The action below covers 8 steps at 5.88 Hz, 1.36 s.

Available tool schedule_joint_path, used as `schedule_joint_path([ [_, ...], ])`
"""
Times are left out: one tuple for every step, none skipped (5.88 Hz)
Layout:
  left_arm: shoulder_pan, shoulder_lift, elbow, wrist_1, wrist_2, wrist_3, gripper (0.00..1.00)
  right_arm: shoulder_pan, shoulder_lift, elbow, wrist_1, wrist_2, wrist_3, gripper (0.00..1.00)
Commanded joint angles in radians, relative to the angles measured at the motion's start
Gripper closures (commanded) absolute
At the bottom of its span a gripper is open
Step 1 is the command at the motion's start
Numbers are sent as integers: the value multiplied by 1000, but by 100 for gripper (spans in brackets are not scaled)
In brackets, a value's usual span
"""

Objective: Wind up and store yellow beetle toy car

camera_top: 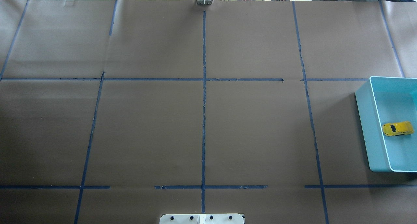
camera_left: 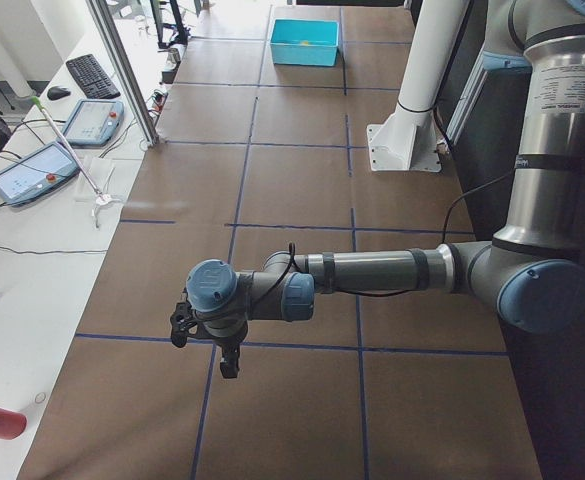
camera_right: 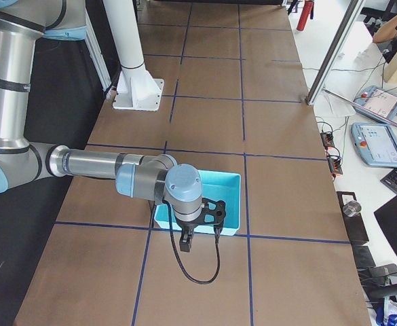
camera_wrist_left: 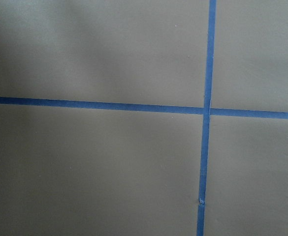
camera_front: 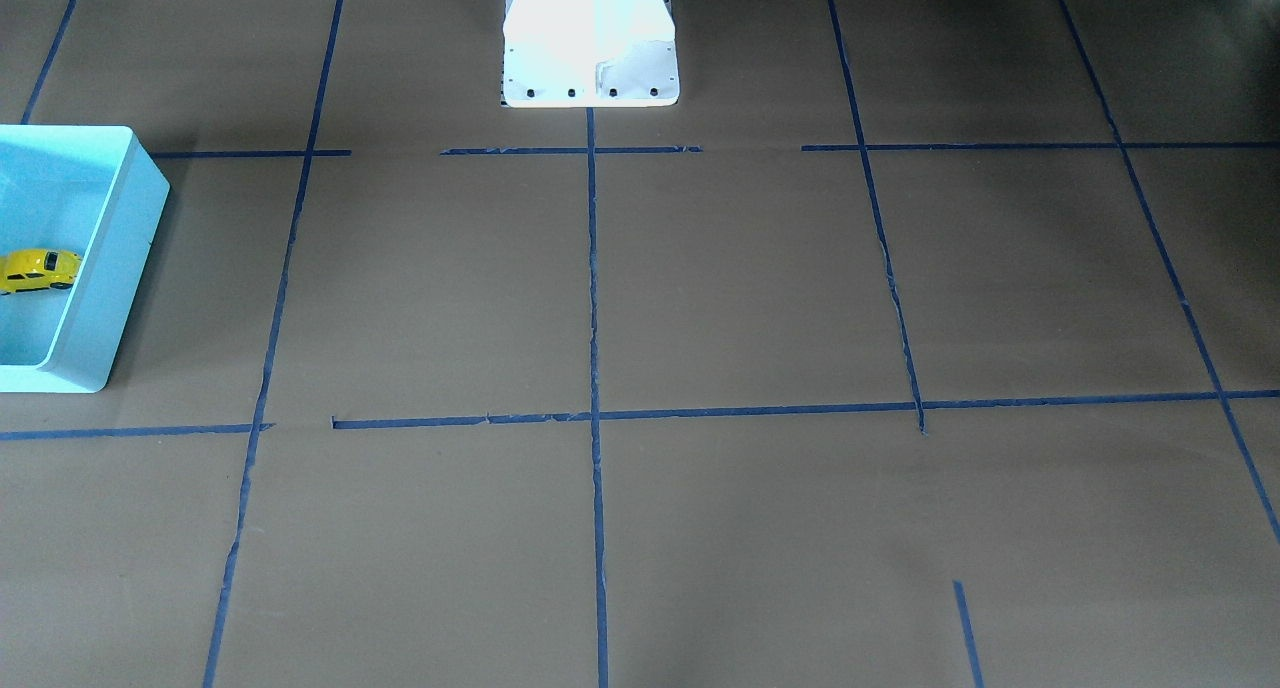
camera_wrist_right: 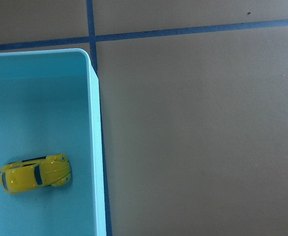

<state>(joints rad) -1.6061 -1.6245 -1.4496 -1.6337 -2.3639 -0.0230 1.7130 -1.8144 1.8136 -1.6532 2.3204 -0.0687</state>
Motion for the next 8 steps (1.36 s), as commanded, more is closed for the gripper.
schedule_joint_path([
  [0, 0, 0, -2, 0, 0, 0, -36, 16, 16, 4, 5, -3, 0],
  [2, 0, 0, -2, 0, -2, 0, -67, 44, 32, 1, -1, -3, 0],
  [6, 0, -2, 0, 0, -2, 0, -70, 44, 30, 1, -6, -3, 0],
  [6, -2, 0, 0, 0, -2, 0, -70, 41, 29, 1, -6, -3, 0],
  [6, 0, -2, 0, 0, -2, 0, -72, 43, 26, 1, -9, -3, 0],
  [6, -2, -2, 0, 0, -2, 0, -72, 41, 26, 1, -9, -3, 0],
  [6, 0, -2, 0, 0, -2, 0, -73, 40, 26, 1, -9, -3, 0],
  [6, -2, -3, 0, 0, -3, 0, -73, 40, 26, 1, -7, -3, 0],
])
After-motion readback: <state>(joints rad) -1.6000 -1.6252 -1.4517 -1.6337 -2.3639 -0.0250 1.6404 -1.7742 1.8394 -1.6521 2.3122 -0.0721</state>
